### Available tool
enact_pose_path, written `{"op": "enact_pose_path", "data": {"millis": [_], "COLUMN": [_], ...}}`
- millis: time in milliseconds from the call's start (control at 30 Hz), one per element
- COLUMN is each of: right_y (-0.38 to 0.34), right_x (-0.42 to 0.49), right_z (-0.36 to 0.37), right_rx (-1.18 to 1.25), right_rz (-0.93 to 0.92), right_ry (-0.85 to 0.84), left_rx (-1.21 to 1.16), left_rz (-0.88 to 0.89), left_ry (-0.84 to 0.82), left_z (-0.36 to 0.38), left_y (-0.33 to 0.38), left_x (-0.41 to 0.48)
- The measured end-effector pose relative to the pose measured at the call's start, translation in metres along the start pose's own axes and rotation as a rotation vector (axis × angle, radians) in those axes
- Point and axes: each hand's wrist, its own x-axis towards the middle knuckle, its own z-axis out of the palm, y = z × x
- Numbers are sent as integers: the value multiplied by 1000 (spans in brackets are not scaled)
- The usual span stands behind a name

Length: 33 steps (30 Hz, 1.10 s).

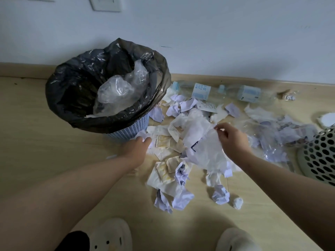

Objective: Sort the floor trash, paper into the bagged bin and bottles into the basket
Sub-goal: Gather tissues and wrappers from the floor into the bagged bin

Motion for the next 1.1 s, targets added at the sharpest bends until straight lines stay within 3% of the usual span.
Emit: {"op": "enact_pose_path", "data": {"millis": [200,333,500,667,800,933,1000,1100], "right_y": [7,16,25,24,2,-18,-18,-11], "right_x": [-13,-15,-33,-54,-51,-48,-51,-57], "right_z": [-5,-8,3,29,53,76,82,81], "right_rx": [-27,-125,-596,-746,-730,-765,-812,-794], "right_rz": [-75,-62,-330,-636,-667,-655,-600,-521], "right_ry": [104,105,-297,-549,-534,-601,-693,-734], "left_rx": [-270,-235,-39,70,-28,-62,-53,-61], "left_rz": [137,287,312,201,47,289,380,359], "left_ry": [-69,-146,-155,-82,-18,165,70,-113], "left_z": [0,7,16,9,7,7,13,23], "left_y": [13,33,37,26,20,27,33,40], "left_x": [-4,-12,-18,-14,-12,-16,-20,-21]}}
